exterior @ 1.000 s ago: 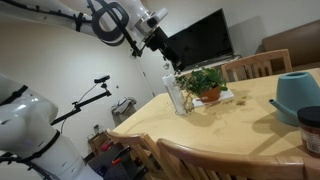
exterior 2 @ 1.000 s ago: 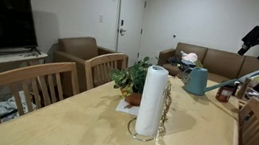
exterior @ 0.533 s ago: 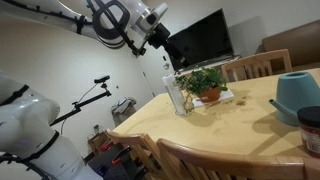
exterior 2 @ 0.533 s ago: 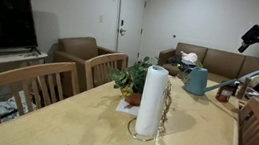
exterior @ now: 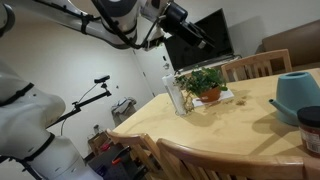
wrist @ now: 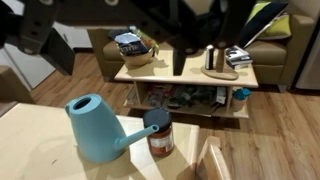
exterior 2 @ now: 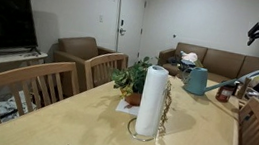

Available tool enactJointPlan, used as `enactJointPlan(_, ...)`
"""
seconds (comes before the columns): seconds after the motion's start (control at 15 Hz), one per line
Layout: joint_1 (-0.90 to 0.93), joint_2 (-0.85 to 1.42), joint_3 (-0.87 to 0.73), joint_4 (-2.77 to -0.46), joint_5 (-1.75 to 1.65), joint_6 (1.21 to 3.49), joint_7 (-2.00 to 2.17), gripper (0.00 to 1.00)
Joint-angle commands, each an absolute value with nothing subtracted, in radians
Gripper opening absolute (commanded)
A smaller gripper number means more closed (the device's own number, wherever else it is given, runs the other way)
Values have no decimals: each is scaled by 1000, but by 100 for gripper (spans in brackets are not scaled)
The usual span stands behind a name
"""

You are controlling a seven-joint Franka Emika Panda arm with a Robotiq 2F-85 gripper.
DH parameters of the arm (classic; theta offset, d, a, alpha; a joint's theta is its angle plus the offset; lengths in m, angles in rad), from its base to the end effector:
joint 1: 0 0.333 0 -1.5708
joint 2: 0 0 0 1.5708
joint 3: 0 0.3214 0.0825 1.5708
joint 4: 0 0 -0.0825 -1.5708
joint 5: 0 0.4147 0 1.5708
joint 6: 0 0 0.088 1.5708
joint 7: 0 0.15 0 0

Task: Pick up the watering can and water the plant

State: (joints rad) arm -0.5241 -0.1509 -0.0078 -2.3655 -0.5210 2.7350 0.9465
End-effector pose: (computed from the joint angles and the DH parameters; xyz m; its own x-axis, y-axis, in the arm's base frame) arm 0.4912 -0.2767 0.3916 0.3875 -0.7352 0.5562 -0.8502 -0.5182 -0.0927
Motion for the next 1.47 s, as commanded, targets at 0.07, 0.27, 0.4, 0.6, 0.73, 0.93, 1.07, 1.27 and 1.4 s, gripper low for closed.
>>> enactJointPlan(0.07, -514, -31, -28, -2210, -724, 2664, 1248, 100)
enactJointPlan(0.27, -409, 67, -101, -2143, -596, 2658, 1130, 100)
enactJointPlan(0.4, -352, 130, -133, -2105, -468, 2670, 1005, 100)
enactJointPlan(0.6, -295, 204, -164, -2051, -300, 2652, 847, 100)
enactJointPlan(0.73, -250, 181, -215, -2098, -327, 2693, 889, 100)
enactJointPlan(0.93, -231, 184, -238, -2099, -330, 2693, 892, 100)
enactJointPlan(1.07, -231, 183, -240, -2098, -331, 2693, 892, 100)
enactJointPlan(1.27, -240, 212, -228, -2061, -285, 2633, 820, 100)
enactJointPlan(1.4, -250, 240, -227, -2034, -216, 2590, 700, 100)
